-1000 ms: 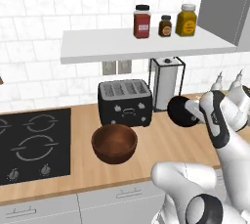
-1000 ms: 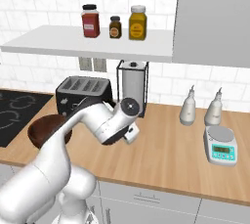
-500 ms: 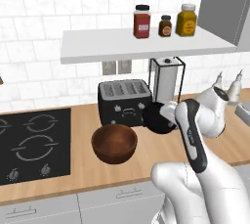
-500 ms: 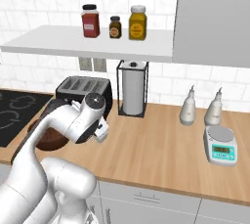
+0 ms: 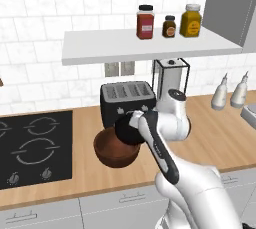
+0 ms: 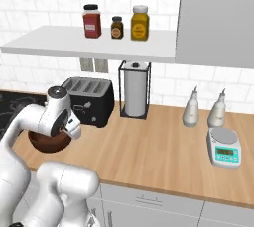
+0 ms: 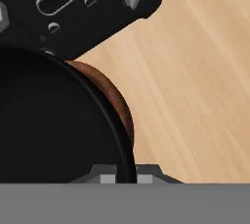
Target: Pick up the bowls on the counter and stack them on top of one another in the open cabinet. Place the smaller bowl on top of the larger bowl.
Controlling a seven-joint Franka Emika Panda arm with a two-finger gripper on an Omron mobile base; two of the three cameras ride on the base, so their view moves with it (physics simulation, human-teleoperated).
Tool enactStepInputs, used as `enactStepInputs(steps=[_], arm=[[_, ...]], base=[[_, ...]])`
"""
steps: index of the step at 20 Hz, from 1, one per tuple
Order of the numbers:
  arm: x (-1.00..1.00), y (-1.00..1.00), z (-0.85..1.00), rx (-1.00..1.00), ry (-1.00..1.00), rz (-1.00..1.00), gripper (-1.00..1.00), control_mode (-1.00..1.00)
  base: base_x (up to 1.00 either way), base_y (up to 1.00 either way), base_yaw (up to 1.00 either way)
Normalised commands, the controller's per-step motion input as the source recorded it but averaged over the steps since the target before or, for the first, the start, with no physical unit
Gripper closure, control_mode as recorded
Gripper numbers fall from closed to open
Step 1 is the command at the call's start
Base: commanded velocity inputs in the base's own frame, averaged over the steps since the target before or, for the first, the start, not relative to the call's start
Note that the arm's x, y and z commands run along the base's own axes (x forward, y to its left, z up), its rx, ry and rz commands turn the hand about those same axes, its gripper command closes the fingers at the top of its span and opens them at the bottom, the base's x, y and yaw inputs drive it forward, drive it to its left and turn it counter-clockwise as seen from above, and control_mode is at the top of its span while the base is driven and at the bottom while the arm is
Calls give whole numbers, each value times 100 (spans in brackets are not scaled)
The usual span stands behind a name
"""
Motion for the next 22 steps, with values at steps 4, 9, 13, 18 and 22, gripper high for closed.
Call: enactStepInputs(steps=[4, 9, 13, 18, 22], arm=[[42, 72, 0, -14, 15, 0, 100, -100], [59, 29, -4, -5, 11, 1, 100, -100], [33, 0, -3, 0, 11, 5, 100, -100], [11, 4, -17, -1, 9, 2, 100, -100], [0, 6, -27, -5, 5, 1, 100, -100]], base=[[0, 0, 0], [0, 0, 0], [0, 0, 0], [0, 0, 0], [0, 0, 0]])
